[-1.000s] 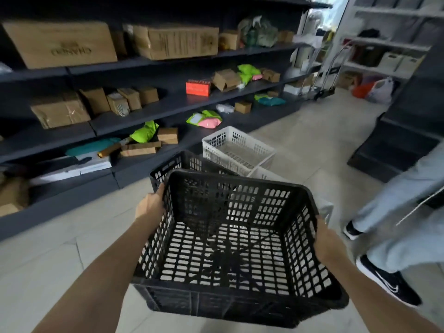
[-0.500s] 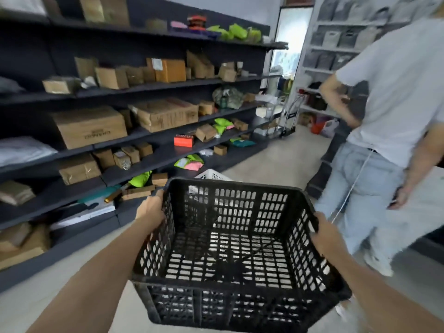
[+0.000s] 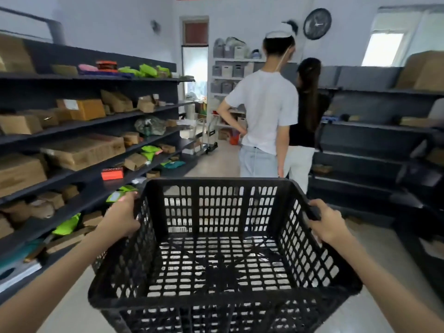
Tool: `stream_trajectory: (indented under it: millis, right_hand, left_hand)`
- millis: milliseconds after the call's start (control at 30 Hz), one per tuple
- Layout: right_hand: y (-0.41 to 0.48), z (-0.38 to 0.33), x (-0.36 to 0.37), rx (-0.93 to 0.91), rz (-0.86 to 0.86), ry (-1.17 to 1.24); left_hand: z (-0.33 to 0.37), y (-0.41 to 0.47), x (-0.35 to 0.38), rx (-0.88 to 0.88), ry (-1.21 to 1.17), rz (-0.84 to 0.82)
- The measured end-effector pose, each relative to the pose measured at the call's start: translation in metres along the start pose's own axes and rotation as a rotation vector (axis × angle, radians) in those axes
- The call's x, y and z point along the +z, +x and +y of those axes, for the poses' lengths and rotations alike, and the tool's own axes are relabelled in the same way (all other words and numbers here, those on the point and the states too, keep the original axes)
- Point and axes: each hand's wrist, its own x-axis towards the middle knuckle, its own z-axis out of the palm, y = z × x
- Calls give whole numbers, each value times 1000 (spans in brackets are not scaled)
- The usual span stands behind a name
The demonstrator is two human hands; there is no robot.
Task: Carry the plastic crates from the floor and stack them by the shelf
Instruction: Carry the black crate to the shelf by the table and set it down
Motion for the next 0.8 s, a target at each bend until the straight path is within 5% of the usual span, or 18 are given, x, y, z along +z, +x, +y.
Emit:
stream_trajectory:
  millis: [367, 800]
  right_hand:
    - [-187, 192, -205, 321, 185, -20]
    - [-443, 378, -337, 854, 602, -140]
  left_hand:
    - [231, -137, 40, 291, -146, -160]
    - [515, -289, 205, 731, -363, -527]
